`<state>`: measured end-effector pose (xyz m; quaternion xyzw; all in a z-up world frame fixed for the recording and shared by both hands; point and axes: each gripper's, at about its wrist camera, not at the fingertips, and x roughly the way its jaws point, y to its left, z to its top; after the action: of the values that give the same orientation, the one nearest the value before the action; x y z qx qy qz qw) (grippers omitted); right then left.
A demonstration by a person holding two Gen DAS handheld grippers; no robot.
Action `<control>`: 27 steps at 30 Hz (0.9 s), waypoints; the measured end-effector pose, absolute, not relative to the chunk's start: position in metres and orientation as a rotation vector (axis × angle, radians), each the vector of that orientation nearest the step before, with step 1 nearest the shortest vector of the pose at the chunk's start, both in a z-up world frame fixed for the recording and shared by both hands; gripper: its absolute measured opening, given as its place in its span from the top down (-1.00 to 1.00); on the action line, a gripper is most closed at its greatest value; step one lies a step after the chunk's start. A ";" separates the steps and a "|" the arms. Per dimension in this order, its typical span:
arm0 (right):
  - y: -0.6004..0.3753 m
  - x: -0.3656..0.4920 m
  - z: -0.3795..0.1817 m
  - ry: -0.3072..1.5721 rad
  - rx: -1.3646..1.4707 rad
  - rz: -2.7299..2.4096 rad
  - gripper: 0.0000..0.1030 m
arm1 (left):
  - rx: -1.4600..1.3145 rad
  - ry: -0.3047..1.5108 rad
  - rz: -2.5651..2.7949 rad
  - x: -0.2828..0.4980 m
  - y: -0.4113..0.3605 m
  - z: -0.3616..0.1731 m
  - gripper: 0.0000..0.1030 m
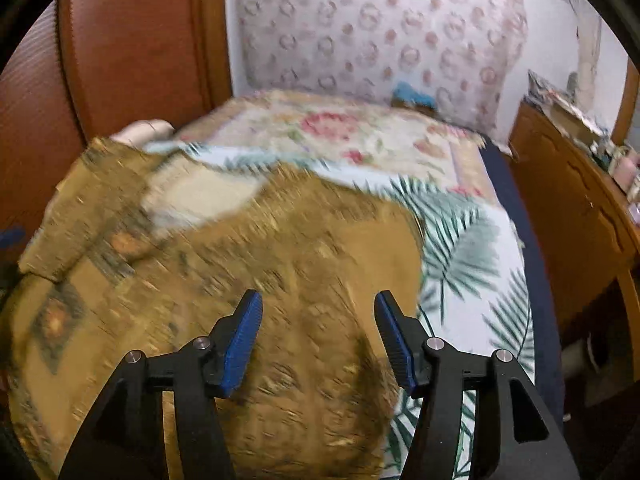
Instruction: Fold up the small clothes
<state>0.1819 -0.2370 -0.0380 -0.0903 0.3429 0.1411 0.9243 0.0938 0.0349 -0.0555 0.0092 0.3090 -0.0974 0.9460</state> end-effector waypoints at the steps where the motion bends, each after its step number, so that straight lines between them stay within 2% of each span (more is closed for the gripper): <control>1: -0.238 0.185 -0.044 0.720 -0.187 0.282 -0.17 | 0.023 0.630 -0.188 0.099 0.042 -0.054 -0.57; 8: -0.236 0.196 -0.064 0.751 -0.184 0.273 -0.17 | 0.030 0.639 -0.151 0.123 0.075 -0.050 -0.57; 9: -0.235 0.196 -0.065 0.746 -0.184 0.272 -0.17 | 0.028 0.640 -0.148 0.126 0.080 -0.049 -0.54; 11: -0.237 0.194 -0.067 0.732 -0.184 0.270 -0.17 | 0.020 0.644 -0.141 0.135 0.090 -0.048 -0.33; 13: -0.239 0.194 -0.067 0.730 -0.182 0.271 -0.17 | 0.013 0.658 -0.129 0.146 0.097 -0.049 -0.26; 24: -0.239 0.193 -0.067 0.728 -0.182 0.272 -0.18 | -0.011 0.732 -0.085 0.203 0.127 -0.056 -0.17; 27: -0.239 0.193 -0.067 0.728 -0.182 0.272 -0.18 | -0.047 0.743 -0.107 0.215 0.134 -0.061 -0.05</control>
<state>0.1926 -0.2388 -0.0670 -0.0886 0.3543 0.1326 0.9214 0.2146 0.1336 -0.0609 -0.0231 0.3626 -0.0523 0.9302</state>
